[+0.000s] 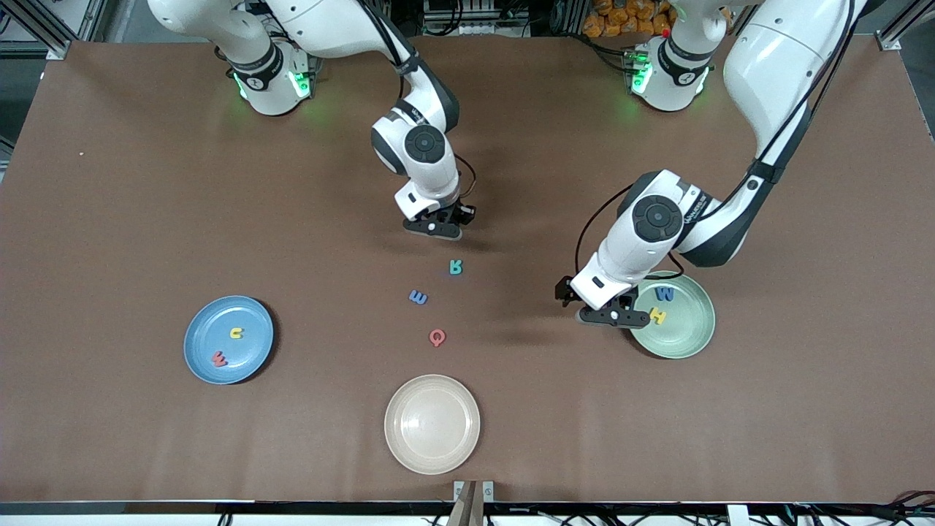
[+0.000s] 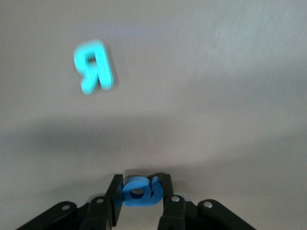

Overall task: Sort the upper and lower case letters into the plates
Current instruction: 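Drop the blue e in the blue plate while the left gripper reaches the o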

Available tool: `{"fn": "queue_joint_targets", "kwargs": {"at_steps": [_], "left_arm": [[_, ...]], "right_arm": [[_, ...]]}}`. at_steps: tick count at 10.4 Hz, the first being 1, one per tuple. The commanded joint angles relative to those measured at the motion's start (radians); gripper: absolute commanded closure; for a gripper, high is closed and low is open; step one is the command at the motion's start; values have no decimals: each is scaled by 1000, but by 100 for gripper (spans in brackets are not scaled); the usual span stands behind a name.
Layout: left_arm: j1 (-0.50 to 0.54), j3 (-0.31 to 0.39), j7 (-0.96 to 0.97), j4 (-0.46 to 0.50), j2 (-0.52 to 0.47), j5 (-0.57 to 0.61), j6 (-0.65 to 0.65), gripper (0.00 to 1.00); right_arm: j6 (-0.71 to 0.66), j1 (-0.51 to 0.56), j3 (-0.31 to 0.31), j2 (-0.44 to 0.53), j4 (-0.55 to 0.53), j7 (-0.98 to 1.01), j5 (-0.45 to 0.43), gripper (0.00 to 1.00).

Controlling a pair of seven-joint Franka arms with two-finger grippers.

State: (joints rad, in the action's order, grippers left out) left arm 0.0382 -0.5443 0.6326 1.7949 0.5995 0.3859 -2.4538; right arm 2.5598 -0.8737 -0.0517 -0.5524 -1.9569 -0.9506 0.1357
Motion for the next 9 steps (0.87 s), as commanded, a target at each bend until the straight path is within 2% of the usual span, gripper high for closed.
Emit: {"fn": "queue_joint_targets", "kwargs": {"at_steps": [1, 3, 5, 7, 9], "left_arm": [[-49, 9, 47, -127, 100, 34, -10, 0], [-102, 61, 55, -160, 111, 36, -10, 0], [-241, 195, 62, -199, 127, 37, -14, 0], [-334, 259, 50, -238, 157, 47, -69, 0], [-376, 283, 49, -241, 174, 156, -169, 0]], "right_arm": [[-42, 85, -60, 57, 36, 91, 1, 100], [-99, 116, -178, 55, 70, 209, -46, 100], [-101, 210, -241, 49, 70, 377, -91, 100], [-99, 332, -257, 33, 85, 536, -108, 100], [-92, 445, -257, 0, 122, 645, -195, 100]]}}
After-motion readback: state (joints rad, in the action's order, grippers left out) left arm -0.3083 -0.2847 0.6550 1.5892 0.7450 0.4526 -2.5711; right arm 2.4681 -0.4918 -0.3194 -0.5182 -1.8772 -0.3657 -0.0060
